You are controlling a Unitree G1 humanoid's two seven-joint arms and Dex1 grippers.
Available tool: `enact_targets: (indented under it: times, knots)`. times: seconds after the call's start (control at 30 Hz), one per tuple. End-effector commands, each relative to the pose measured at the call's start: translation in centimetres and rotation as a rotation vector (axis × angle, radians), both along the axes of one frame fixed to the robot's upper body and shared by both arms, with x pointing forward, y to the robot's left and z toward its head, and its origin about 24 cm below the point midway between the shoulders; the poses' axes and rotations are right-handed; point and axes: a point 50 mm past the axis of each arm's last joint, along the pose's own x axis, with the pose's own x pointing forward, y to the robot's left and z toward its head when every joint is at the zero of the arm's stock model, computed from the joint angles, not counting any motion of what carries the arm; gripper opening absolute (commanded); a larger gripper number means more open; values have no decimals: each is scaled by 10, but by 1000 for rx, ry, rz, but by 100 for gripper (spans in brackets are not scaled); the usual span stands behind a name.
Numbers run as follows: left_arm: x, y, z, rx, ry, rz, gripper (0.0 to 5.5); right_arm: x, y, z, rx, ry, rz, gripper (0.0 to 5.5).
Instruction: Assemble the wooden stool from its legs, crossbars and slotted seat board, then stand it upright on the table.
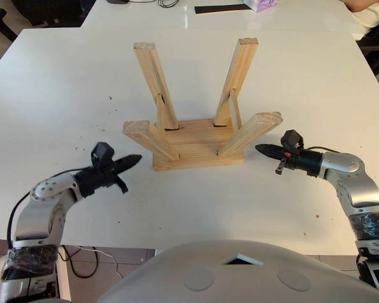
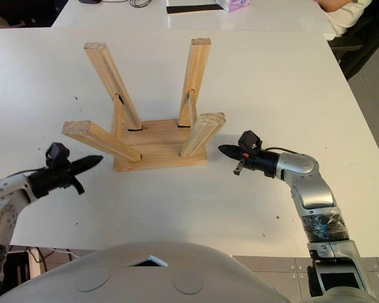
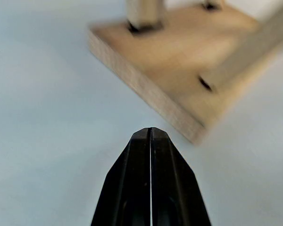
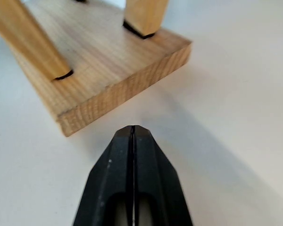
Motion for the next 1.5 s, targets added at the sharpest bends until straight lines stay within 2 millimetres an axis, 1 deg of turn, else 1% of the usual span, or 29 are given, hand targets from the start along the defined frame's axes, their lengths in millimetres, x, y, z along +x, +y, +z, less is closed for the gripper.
enact_targets:
  times: [0.03, 0.23, 0.4, 0.67, 0.77, 0.87, 0.97, 1.1, 1.33, 1.4, 1.5]
  knots:
    - [-2, -2, -6, 45, 12, -42, 1, -3, 16, -3, 22, 17, 78, 0]
    - [5, -10, -15, 42, -5, -43, 1, -5, 26, -2, 47, 32, 117, 0]
    - [7, -17, -16, 17, -19, -49, 1, -2, 29, -2, 48, 36, 123, 0]
    - [7, -20, -17, 10, -23, -53, 1, -4, 27, -6, 32, 53, 123, 0]
    - [8, -28, -15, -10, -29, -90, 1, -9, 33, -6, 55, 64, 158, 0]
    - [4, -40, -3, -66, -48, -159, 1, -17, 42, 6, 124, 71, 218, 0]
    - [-3, -50, 13, -117, -58, -225, 1, -29, 44, 23, 183, 79, 267, 0]
    - [-24, -57, 24, -123, -10, -350, 1, -47, 44, 35, 189, 94, 304, 0]
    - [-59, -57, 55, -142, 73, -495, 1, -78, 35, 56, 187, 120, 316, 0]
    - [-59, -52, 67, -137, 67, -508, 1, -84, 32, 67, 196, 112, 307, 0]
    - [-53, -46, 82, -142, 39, -510, 1, -91, 30, 82, 203, 97, 317, 0]
